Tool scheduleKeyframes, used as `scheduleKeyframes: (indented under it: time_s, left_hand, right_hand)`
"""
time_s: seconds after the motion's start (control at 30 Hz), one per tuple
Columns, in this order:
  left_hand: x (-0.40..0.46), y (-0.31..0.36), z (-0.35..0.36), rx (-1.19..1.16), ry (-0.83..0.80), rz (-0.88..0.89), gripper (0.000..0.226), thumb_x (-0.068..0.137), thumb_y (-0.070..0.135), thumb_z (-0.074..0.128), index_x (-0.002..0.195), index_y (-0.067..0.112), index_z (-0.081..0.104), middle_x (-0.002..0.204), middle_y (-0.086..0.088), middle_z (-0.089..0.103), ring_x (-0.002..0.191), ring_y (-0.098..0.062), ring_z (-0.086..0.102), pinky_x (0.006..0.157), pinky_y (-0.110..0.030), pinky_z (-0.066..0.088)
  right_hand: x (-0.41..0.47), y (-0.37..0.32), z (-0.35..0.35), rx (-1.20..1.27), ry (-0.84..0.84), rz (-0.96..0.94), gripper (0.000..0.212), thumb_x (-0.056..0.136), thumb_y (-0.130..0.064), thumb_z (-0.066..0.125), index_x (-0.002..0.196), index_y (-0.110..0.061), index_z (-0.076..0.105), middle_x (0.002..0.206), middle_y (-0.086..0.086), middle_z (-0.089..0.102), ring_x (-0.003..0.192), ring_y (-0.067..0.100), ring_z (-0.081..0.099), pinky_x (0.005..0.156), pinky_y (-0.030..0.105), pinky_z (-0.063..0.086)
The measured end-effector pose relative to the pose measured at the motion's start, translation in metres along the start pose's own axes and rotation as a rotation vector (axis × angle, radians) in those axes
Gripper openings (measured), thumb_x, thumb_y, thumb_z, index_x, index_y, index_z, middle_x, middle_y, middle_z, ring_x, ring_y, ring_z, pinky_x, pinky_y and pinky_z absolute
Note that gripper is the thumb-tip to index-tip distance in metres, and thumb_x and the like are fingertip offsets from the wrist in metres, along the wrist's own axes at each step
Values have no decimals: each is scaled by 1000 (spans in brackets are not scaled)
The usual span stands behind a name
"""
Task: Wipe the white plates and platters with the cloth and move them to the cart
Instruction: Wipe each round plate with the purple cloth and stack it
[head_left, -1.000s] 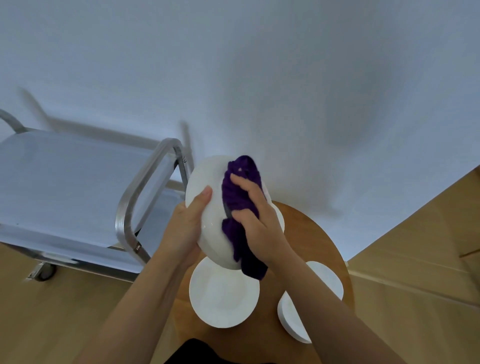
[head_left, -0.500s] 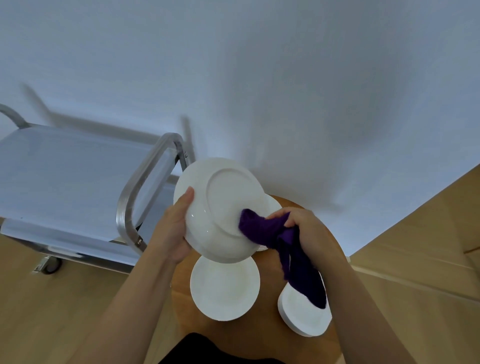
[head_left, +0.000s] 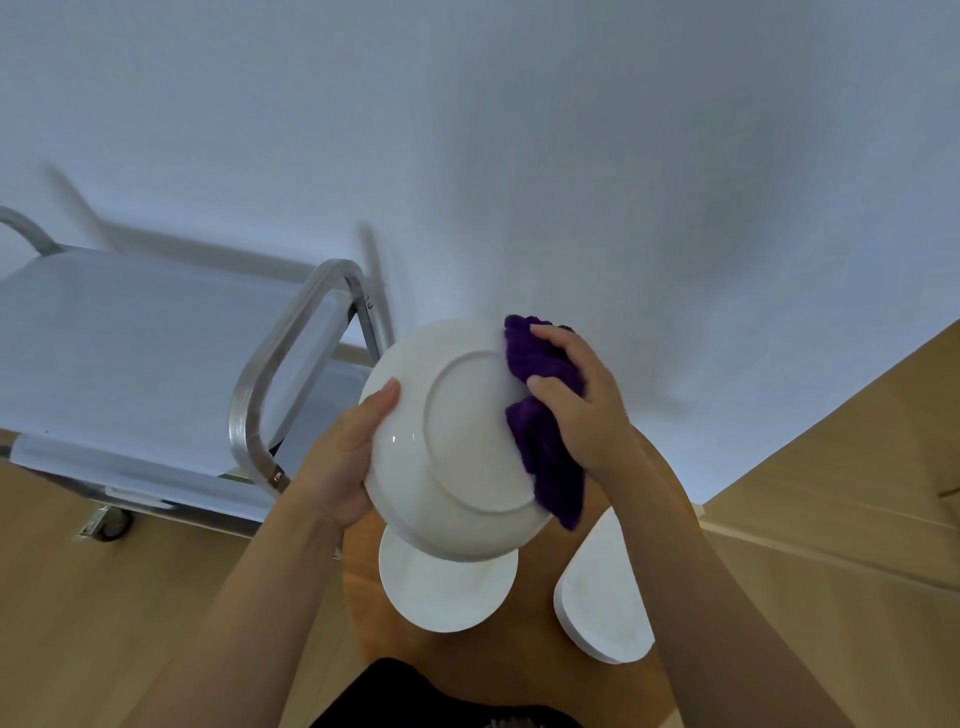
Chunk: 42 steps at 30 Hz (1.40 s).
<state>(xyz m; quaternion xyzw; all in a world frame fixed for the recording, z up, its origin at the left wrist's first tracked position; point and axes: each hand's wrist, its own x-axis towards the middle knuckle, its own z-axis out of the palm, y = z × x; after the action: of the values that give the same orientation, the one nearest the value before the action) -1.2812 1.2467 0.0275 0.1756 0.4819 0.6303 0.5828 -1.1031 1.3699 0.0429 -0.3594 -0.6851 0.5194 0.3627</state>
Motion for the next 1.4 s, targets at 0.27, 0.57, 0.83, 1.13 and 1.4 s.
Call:
scheduleKeyframes:
  time_s: [0.27, 0.57, 0.83, 1.13, 1.4]
  left_hand:
    - [6, 1, 9, -232, 113, 180, 40, 90, 41, 43, 117, 18, 61, 111, -7, 70, 101, -24, 67, 76, -40, 58]
    - [15, -2, 9, -357, 257, 205, 39, 96, 44, 40, 121, 20, 59, 119, -8, 66, 110, -27, 61, 89, -46, 52]
    - [12, -2, 9, -143, 266, 232, 30, 86, 43, 52, 104, 22, 65, 99, 1, 74, 89, -15, 71, 65, -33, 58]
    - [31, -43, 39, 1103, 214, 282, 36, 87, 55, 49, 70, 24, 55, 58, 9, 62, 55, -7, 60, 51, -21, 49]
    - [67, -59, 10, 2180, -368, 450, 53, 100, 48, 23, 148, 32, 7, 149, -5, 37, 90, -20, 65, 69, -30, 50]
  right_hand:
    - [-35, 12, 12, -91, 47, 26, 46, 73, -24, 50, 108, -53, 43, 114, -25, 50, 106, 3, 51, 90, 24, 46]
    - [-91, 32, 43, -146, -284, -19, 32, 61, -19, 49, 87, -27, 66, 88, -20, 60, 90, 3, 55, 78, 20, 46]
    - [-54, 37, 6, 275, 177, 279, 29, 63, -7, 51, 80, -26, 65, 76, -12, 64, 74, 12, 63, 55, 21, 49]
    - [18, 28, 13, 271, 84, 582, 48, 62, -55, 62, 93, -20, 65, 96, 6, 68, 91, 25, 66, 81, 43, 55]
    - [32, 69, 4, 66, -55, 791, 32, 72, -42, 68, 89, -15, 60, 96, 10, 66, 87, 26, 64, 81, 40, 54]
